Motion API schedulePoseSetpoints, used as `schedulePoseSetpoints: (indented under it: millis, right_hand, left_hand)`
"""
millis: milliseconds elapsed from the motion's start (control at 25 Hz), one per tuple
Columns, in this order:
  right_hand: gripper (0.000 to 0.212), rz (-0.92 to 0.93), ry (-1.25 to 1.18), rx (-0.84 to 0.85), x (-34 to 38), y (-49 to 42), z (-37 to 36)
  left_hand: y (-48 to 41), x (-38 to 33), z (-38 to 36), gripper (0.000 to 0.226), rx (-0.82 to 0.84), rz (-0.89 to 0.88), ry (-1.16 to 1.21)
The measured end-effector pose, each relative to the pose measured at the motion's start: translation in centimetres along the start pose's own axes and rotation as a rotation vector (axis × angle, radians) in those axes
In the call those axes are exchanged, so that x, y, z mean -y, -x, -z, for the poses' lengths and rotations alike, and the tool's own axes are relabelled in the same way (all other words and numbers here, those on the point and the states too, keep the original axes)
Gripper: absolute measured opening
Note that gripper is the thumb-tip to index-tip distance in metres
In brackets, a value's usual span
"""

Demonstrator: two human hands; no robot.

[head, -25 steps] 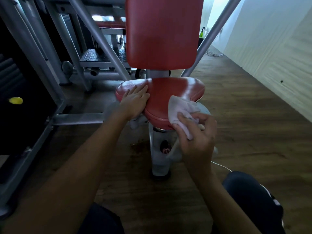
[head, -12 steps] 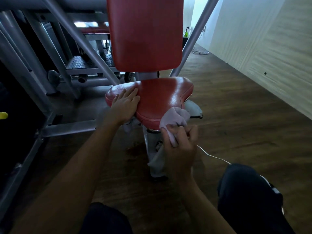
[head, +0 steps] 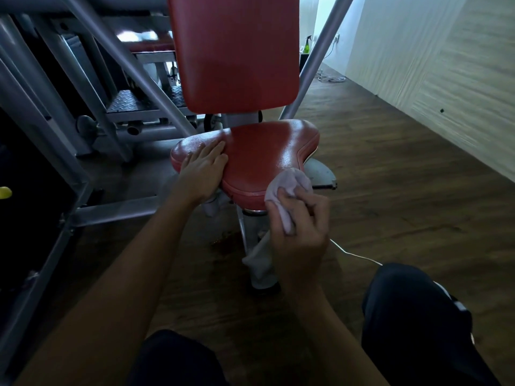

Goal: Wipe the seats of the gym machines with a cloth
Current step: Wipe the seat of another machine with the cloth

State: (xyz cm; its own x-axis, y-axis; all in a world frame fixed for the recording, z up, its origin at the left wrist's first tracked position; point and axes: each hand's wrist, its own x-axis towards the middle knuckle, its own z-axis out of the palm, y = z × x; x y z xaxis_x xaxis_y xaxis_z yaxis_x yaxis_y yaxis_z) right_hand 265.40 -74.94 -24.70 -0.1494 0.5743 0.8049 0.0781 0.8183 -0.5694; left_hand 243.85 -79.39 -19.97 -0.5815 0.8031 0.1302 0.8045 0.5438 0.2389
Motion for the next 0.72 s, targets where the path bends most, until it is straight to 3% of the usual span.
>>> schedulePoseSetpoints:
  millis: [200,360,520,720]
  right_hand:
    - [0.013,-0.177,0.037,-0.086,-0.4,0.4,0.4]
    - [0.016,-0.093,0.084,-0.014,0.3,1.7,-0.3]
    - [0.012,-0.172,0.027,-0.184,-1.9,-0.9,1.1]
    - [0.014,-0.066,0.012,-0.023,1.0,2.4,-1.0]
  left_hand:
    - [-0.5,0.2,-0.1,0.052,0.016,0.056,0.065]
    - [-0.1,-0.2,0.1,0.051,0.010,0.048,0.037]
    - [0.4,-0.8,0.5,0.051,-0.004,0.065,0.030]
    - [0.5,-0.7,0.2,0.050,-0.015,0.033,-0.019]
